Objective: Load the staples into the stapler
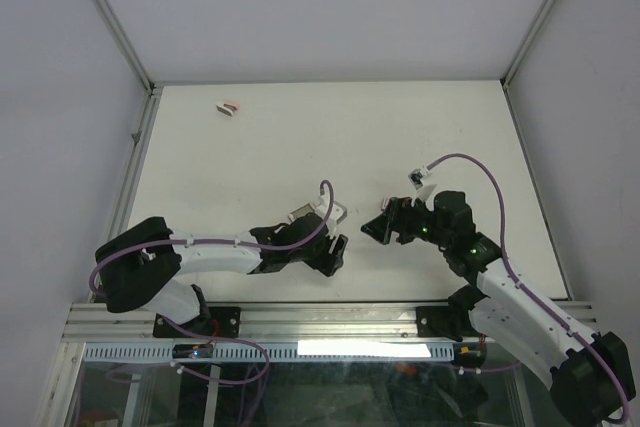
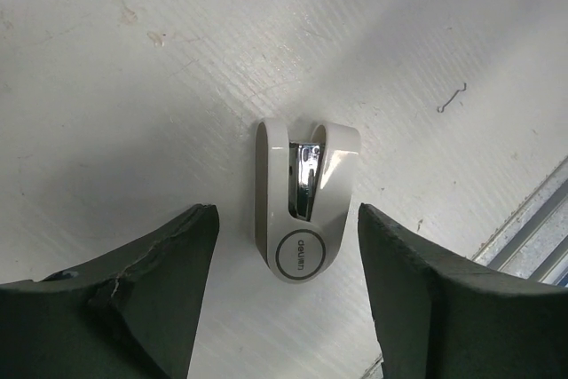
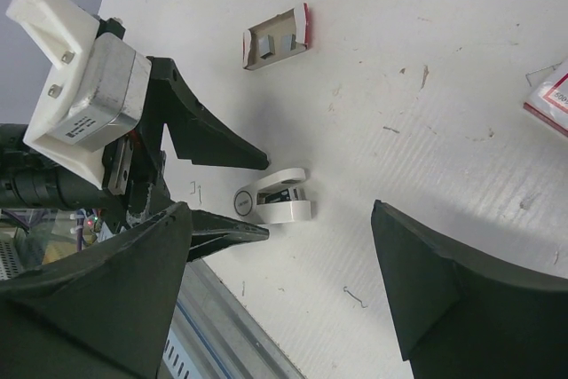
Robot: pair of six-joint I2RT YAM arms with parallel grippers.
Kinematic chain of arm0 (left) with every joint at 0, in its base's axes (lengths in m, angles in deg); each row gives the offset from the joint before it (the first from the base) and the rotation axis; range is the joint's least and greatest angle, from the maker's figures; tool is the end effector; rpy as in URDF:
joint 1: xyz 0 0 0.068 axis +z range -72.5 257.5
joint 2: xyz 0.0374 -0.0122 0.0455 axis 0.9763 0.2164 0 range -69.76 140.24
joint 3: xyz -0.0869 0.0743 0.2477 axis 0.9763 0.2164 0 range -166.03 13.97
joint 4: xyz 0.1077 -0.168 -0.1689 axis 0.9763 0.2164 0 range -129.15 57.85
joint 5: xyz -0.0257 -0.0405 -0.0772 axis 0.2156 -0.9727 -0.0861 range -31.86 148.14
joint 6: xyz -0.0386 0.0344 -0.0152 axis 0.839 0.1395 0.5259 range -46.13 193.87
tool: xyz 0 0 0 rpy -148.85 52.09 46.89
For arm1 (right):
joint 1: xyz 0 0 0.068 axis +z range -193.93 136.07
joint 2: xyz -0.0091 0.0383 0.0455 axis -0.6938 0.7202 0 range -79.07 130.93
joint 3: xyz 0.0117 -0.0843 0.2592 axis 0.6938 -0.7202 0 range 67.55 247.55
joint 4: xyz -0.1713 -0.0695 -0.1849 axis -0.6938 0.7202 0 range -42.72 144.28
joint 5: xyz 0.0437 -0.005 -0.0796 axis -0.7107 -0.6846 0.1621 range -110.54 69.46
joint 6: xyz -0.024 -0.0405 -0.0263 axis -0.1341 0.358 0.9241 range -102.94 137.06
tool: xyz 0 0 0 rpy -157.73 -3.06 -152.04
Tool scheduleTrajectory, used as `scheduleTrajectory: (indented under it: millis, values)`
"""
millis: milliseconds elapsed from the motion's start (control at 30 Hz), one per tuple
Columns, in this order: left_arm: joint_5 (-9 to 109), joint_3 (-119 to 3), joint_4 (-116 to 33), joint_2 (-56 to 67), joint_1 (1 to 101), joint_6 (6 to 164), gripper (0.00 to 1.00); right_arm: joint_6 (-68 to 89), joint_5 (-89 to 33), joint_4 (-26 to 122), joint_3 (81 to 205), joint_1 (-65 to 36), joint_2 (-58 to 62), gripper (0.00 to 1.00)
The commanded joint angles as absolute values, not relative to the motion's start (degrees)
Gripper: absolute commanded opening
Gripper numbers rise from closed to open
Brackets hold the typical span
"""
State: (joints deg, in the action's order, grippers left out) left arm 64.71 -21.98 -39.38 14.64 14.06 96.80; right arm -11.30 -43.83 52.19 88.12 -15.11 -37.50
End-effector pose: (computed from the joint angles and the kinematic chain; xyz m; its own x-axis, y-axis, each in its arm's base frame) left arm 0.1264 -0.2437 0.1511 -0.6399 0.4146 -0.6470 0.6571 0.7317 -0.1811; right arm 0.1411 0.0936 0.2103 -0.6951 0.1156 -0.7096 -0.4821 0.6572 0.5793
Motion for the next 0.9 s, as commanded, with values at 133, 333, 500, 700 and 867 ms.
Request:
scheduleTrajectory:
  millis: [133,333,500,700,867]
  values:
    - [59.02,-20.78,-41.08,15.09,12.6,92.96,0.68,-10.3,-43.28,49.5,87.59,-14.9,-38.35,0.85]
    - [59.39,-20.53,-40.75,16.17,12.12,92.12,0.58,-10.28,-43.21,49.54,87.59,-14.89,-38.89,0.86]
    - [62.02,-21.26,-39.26,17.49,11.44,93.15,0.36,-10.08,-43.26,49.69,87.74,-14.95,-38.9,0.86]
    - [62.78,-21.84,-39.84,14.44,11.31,97.84,0.0,-8.59,-46.76,49.58,88.09,-15.08,-38.96,0.9]
    - [54.61,-24.02,-39.81,5.92,14.29,102.55,0.0,-8.59,-58.38,47.04,89.23,-15.42,-38.62,0.95]
